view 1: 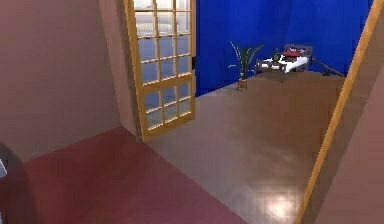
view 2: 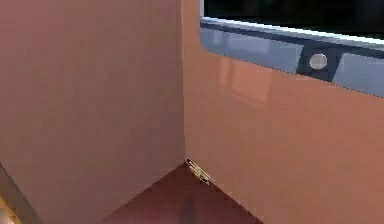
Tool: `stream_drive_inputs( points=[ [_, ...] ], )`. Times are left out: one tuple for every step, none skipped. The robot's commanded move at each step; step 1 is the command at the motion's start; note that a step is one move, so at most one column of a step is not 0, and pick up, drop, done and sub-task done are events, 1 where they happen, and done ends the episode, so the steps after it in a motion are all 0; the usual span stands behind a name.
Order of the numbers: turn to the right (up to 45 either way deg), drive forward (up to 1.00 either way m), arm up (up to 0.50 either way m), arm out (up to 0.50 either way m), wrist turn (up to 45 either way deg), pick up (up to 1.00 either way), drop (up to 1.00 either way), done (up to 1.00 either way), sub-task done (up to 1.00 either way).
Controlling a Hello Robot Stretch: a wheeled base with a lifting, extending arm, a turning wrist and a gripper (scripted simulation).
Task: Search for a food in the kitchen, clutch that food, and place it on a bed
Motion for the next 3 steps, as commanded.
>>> stream_drive_inputs(
  points=[
    [-9.0, 0.0, 0.0, 0.0, 0.0, 0.0, 0.0, 0.0, 0.0],
    [0.0, 0.5, 0.0, 0.0, 0.0, 0.0, 0.0, 0.0, 0.0],
    [36.0, 0.0, 0.0, 0.0, 0.0, 0.0, 0.0, 0.0, 0.0]
  ],
)
